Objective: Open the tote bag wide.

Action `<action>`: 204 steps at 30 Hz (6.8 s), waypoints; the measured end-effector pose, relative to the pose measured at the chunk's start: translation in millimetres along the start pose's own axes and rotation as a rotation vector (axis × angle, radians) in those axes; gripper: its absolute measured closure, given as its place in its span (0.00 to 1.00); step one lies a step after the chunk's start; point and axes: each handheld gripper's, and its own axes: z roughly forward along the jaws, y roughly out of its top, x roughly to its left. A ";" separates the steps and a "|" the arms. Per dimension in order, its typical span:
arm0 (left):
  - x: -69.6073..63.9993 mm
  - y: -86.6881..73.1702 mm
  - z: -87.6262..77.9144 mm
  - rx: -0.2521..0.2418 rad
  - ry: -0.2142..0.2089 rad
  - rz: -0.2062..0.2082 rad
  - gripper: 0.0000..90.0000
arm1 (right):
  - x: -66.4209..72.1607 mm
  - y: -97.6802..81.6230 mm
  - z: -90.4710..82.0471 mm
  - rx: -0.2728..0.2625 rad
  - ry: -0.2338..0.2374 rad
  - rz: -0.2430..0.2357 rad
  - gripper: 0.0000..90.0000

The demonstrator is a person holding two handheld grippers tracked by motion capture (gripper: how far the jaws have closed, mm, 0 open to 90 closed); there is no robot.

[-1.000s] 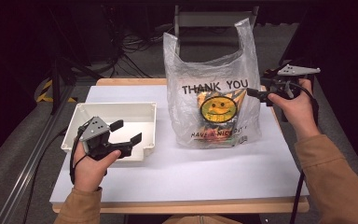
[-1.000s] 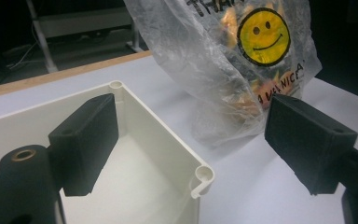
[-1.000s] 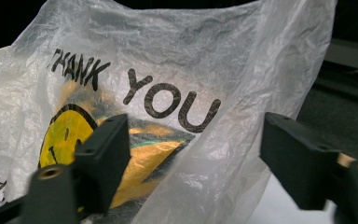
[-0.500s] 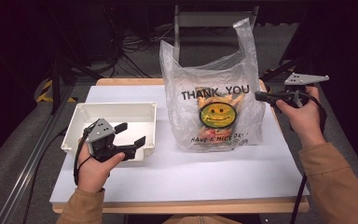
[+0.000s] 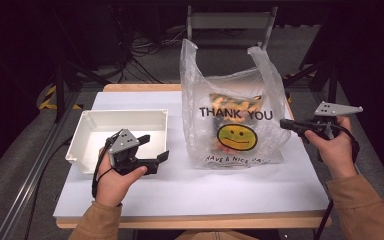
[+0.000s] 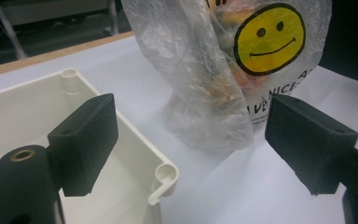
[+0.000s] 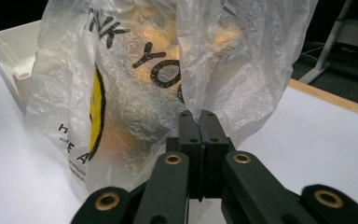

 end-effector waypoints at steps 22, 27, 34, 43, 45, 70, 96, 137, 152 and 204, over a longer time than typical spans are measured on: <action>-19.8 14.2 18.0 -0.014 -0.049 0.030 0.21 | 11.1 -49.9 6.8 0.035 0.011 0.035 1.00; -28.4 32.5 28.8 -0.057 -0.073 0.053 0.23 | 11.1 -50.3 2.9 0.018 0.008 0.033 1.00; -32.2 49.3 55.7 -0.079 -0.095 0.062 0.31 | 12.3 -49.8 1.4 0.008 0.017 0.030 1.00; -24.1 58.7 74.1 -0.120 -0.104 0.052 0.49 | 13.5 -48.6 0.0 -0.004 0.024 0.030 0.99; -21.2 56.6 80.1 -0.100 -0.107 0.071 0.57 | 13.6 -48.3 -0.6 -0.006 0.025 0.032 0.99; -17.9 -2.9 103.4 0.139 -0.074 0.118 1.00 | 14.4 -70.0 11.1 0.073 0.035 0.042 0.99; -29.2 -23.4 118.5 0.265 -0.078 0.157 0.99 | 16.9 -77.1 2.0 0.058 0.063 0.088 0.79; -31.7 -20.2 113.2 0.240 -0.121 0.162 0.97 | 24.4 56.7 29.5 -0.112 0.009 -0.110 0.63; -32.5 -17.0 109.4 0.211 -0.114 0.161 0.97 | 8.6 66.2 12.9 -0.159 -0.027 -0.096 0.93; -34.3 -20.7 114.9 0.246 -0.130 0.163 0.98 | -31.8 -60.0 73.0 0.224 -0.030 0.119 0.98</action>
